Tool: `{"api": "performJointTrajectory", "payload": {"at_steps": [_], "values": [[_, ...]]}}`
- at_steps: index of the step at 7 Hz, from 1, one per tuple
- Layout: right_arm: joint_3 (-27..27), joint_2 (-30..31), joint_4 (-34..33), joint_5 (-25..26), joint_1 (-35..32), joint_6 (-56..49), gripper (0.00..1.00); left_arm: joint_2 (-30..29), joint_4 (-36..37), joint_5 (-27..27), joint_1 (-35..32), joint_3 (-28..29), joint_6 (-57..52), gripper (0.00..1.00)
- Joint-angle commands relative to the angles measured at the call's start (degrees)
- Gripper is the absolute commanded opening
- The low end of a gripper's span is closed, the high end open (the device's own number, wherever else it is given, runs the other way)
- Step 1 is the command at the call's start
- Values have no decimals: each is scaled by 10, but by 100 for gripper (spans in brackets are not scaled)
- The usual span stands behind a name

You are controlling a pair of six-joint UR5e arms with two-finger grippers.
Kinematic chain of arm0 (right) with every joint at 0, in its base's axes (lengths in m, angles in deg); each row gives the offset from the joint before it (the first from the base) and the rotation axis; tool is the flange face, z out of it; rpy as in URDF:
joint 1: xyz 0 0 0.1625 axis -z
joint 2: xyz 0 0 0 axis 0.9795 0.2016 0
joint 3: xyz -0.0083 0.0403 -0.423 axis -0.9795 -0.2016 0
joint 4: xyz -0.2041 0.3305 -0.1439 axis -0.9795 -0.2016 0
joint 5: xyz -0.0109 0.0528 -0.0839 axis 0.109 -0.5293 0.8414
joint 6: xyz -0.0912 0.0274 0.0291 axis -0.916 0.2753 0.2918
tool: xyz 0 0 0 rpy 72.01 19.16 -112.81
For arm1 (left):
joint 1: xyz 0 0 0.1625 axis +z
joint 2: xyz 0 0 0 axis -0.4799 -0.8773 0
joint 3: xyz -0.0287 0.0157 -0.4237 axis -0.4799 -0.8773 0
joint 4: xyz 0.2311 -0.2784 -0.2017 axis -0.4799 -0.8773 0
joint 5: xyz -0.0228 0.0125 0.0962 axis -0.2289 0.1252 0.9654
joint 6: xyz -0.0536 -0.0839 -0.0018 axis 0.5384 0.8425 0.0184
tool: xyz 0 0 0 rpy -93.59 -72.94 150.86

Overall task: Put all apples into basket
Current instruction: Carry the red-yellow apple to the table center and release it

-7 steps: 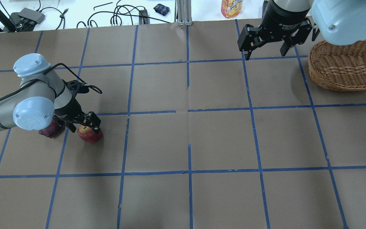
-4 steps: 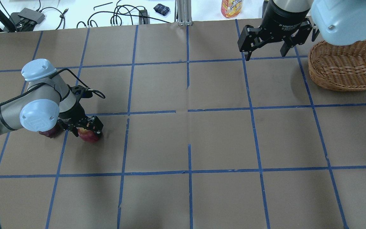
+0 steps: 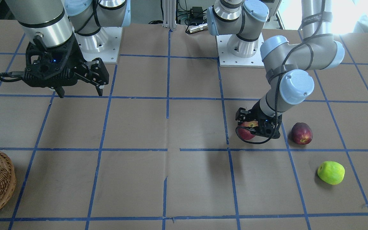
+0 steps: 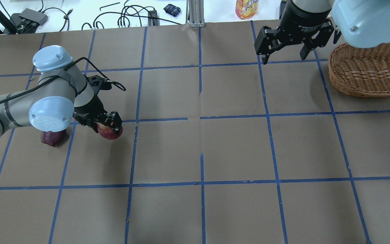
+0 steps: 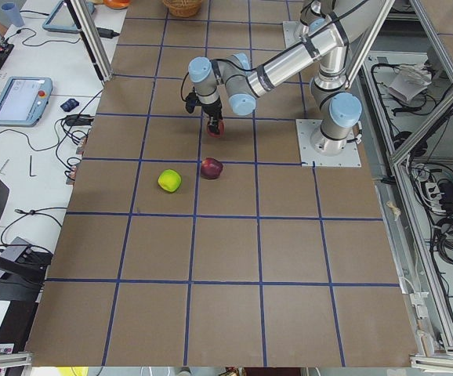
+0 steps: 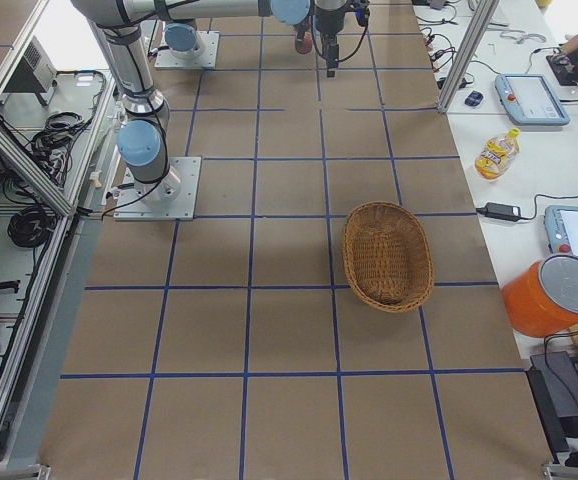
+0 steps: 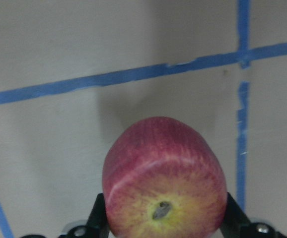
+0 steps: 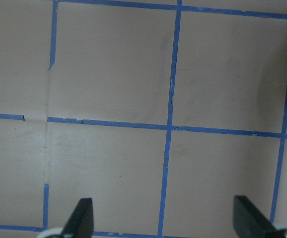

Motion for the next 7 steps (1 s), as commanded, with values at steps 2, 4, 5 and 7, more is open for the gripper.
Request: {"api": "performJointTrajectory", "payload": {"at_steps": [2, 4, 5, 7], "values": [[5, 6, 2, -2, -2, 0, 100, -52, 63, -46, -212, 68, 274, 0], [14, 13, 2, 0, -1, 1, 100, -96, 130, -85, -236, 70, 326, 41], [14, 13, -2, 0, -1, -1, 100, -108, 131, -81, -243, 74, 332, 99], [14, 13, -1, 1, -1, 0, 100, -82, 103, -73, -213, 77, 296, 100]]}}
